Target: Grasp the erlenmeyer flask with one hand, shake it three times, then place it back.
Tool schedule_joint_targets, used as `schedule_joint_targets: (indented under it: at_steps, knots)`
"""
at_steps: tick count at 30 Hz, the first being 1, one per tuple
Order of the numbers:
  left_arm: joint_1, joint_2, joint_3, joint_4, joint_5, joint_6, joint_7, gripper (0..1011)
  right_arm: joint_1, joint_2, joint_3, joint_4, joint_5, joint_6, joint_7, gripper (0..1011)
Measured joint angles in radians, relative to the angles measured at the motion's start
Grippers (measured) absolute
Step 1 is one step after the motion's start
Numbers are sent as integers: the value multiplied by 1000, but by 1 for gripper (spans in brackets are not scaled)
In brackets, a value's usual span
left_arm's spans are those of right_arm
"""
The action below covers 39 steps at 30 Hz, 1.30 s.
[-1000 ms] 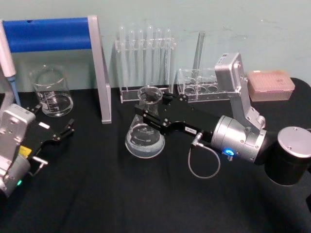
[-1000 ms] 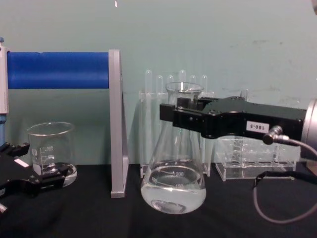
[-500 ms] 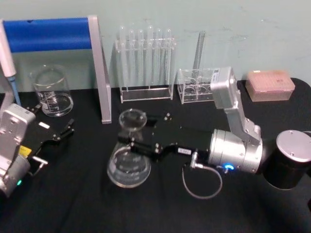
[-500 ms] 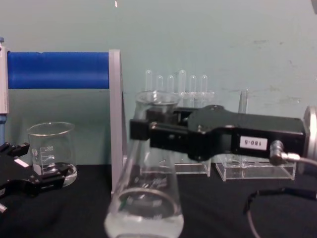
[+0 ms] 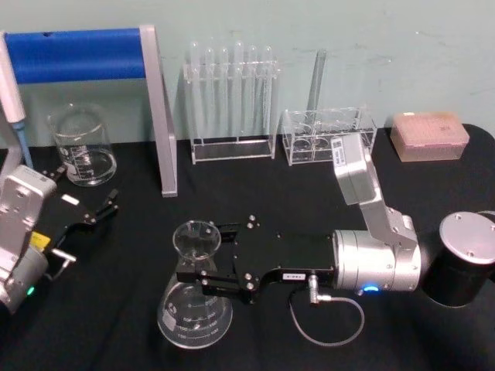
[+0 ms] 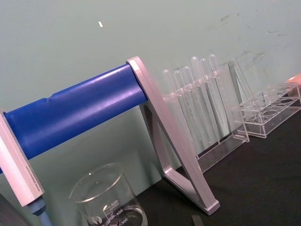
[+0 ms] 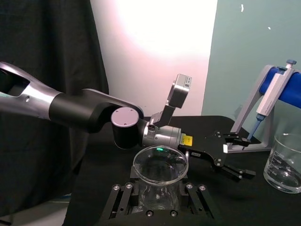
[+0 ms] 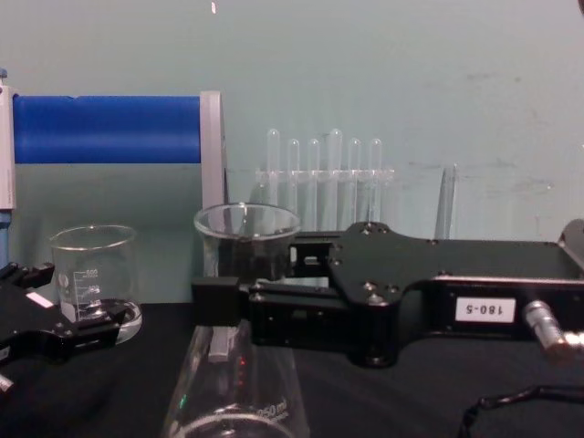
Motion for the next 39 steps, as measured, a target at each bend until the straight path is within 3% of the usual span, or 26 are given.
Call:
schedule_joint_targets:
  at_steps: [5, 11, 17, 20, 24, 25, 28, 34, 39]
  knots:
    - [0, 0, 0, 0, 0, 0, 0, 1001, 8, 0, -8, 8, 2, 0, -21, 449]
    - [0, 0, 0, 0, 0, 0, 0, 1001, 17, -26, 2, 42, -12, 9, -130, 449]
    - [0, 0, 0, 0, 0, 0, 0, 1001, 9, -86, 48, 85, -81, 19, -336, 449]
    - [0, 0, 0, 0, 0, 0, 0, 1001, 3, -110, 65, 99, -115, 17, -411, 449]
    - [0, 0, 0, 0, 0, 0, 0, 1001, -10, -160, 100, 129, -174, 21, -564, 449]
    - [0, 0, 0, 0, 0, 0, 0, 1001, -10, -160, 100, 129, -174, 21, -564, 449]
    - [0, 0, 0, 0, 0, 0, 0, 1001, -21, -199, 130, 152, -207, 29, -666, 449]
    - [0, 0, 0, 0, 0, 0, 0, 1001, -31, -243, 170, 176, -237, 41, -763, 449]
    - [0, 0, 0, 0, 0, 0, 0, 1001, -37, -262, 187, 181, -245, 47, -785, 449]
